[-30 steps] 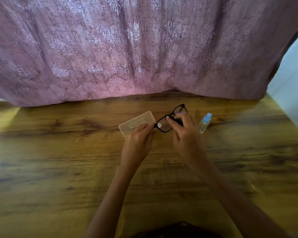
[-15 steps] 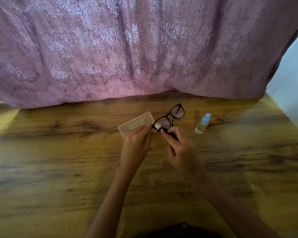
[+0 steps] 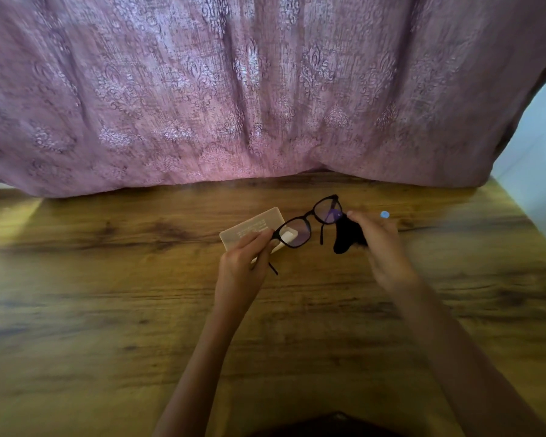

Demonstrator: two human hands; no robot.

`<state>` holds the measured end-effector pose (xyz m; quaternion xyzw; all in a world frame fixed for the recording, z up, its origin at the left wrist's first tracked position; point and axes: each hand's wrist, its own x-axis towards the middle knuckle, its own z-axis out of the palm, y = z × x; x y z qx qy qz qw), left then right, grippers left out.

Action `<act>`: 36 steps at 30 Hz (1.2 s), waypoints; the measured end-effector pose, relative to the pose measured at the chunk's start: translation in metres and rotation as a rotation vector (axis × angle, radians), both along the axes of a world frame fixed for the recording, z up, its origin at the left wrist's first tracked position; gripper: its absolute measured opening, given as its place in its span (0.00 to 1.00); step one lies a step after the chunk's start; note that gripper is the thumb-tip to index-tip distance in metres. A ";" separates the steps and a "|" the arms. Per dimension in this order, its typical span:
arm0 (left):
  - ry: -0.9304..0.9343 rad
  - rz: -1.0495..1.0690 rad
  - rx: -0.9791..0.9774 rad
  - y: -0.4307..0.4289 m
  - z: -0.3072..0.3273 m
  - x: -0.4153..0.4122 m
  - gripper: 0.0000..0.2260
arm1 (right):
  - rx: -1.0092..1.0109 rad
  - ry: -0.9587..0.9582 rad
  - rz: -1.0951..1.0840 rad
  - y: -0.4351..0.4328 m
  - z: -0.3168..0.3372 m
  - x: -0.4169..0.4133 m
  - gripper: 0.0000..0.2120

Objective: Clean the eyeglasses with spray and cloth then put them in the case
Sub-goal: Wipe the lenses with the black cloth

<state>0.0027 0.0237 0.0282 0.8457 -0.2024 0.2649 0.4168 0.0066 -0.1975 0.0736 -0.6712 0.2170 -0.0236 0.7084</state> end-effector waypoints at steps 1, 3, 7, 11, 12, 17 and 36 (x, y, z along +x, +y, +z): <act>0.001 -0.009 0.002 0.001 -0.001 0.000 0.10 | 0.075 0.010 0.004 0.000 0.001 0.001 0.06; -0.004 -0.015 0.009 0.003 -0.003 0.000 0.10 | 0.156 0.009 0.026 -0.002 0.003 0.003 0.05; 0.028 -0.049 0.014 0.007 -0.002 -0.002 0.13 | 0.230 0.021 0.082 -0.005 0.008 0.003 0.03; 0.184 -0.156 -0.084 0.006 0.013 -0.007 0.14 | 0.316 0.046 0.060 -0.004 0.011 0.002 0.03; 0.238 -0.162 -0.118 0.003 0.018 -0.008 0.14 | 0.328 0.056 0.057 -0.003 0.011 0.001 0.02; 0.442 -0.200 -0.117 -0.013 0.036 0.008 0.18 | 0.329 0.049 0.109 0.008 0.009 -0.001 0.04; 0.693 -0.172 -0.112 -0.023 0.041 0.019 0.14 | -1.121 -0.832 0.195 0.015 -0.009 -0.022 0.13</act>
